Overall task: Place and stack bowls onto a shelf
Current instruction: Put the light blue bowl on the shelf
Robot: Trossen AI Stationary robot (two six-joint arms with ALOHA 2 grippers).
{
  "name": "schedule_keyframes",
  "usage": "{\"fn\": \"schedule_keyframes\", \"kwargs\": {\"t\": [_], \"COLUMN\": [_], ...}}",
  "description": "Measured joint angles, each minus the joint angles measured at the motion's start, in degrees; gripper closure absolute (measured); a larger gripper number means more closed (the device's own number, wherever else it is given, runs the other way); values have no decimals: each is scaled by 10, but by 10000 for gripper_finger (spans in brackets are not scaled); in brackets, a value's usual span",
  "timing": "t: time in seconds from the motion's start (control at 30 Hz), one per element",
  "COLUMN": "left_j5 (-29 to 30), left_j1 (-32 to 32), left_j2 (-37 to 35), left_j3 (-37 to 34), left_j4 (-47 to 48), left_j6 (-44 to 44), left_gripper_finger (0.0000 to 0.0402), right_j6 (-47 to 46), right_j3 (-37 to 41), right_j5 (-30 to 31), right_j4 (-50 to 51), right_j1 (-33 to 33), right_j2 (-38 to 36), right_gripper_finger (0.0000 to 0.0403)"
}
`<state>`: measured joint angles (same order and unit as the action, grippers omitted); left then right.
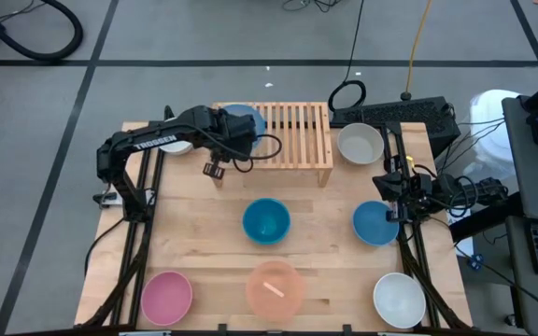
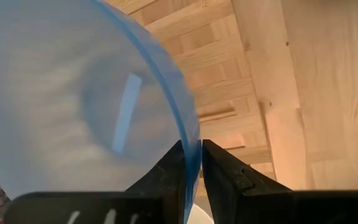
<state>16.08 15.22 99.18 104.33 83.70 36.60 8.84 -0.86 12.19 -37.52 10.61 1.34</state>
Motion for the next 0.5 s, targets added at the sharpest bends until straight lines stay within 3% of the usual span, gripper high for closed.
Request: {"fn": "schedule_keyframes", "kwargs": {"t": [0.33,0.5], "left_j5": [4,-39], "left_j1": [-3,-4], "left_j2": [-7,-7], "left_j3": [43,82], "left_j4": [5,5], "left_j6": [-22,-28], "left_gripper_finger": [347,347], "right_j6": [-1,-2], "right_j3": [0,0], "right_j5": [0,0], "right_j4": [-1,-2], "right_j1": [0,0], "right_j2": [0,0], "right_gripper_finger": [403,403]}}
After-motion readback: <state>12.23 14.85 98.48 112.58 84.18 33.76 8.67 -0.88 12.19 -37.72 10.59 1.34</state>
